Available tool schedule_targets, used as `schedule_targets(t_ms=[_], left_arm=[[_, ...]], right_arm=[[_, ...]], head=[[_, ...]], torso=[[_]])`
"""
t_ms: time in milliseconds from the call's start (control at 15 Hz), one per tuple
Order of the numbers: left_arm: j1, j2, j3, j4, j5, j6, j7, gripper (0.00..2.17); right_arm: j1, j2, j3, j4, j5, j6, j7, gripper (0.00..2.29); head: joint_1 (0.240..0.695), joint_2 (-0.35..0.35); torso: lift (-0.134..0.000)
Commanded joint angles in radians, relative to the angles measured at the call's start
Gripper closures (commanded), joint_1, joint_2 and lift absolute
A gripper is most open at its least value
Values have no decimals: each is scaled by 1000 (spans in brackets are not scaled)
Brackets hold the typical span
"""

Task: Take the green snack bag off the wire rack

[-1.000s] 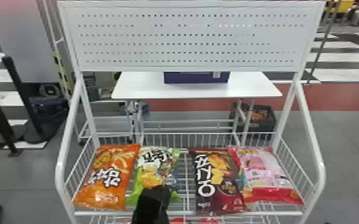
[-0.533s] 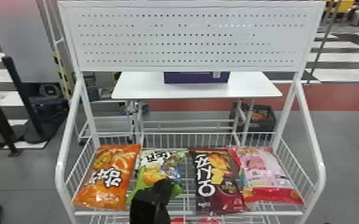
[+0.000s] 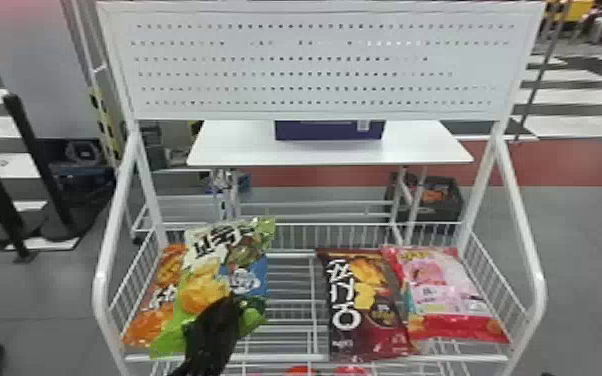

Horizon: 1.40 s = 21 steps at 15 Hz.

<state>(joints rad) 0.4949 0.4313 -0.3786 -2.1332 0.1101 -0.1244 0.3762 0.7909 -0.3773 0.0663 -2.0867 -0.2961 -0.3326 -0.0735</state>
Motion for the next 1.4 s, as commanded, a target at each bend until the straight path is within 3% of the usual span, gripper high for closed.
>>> schedule_targets(t_ms=[0,733,1333], left_arm=[[116,12,72,-21,-18,-125,6,1740],[456,21,256,-16,-12,-404,-31,1740],[470,23,251,-21,-15,-422,-46,1740]], right_arm=[[-1,0,3,0,0,1,0,174],[5,-11,1,-1,-2,4,0,174],[13,-11,3,-6,-2,1,0,174]], head=[[499,0],[499,0],[499,0]], torso=[[0],[0],[0]])
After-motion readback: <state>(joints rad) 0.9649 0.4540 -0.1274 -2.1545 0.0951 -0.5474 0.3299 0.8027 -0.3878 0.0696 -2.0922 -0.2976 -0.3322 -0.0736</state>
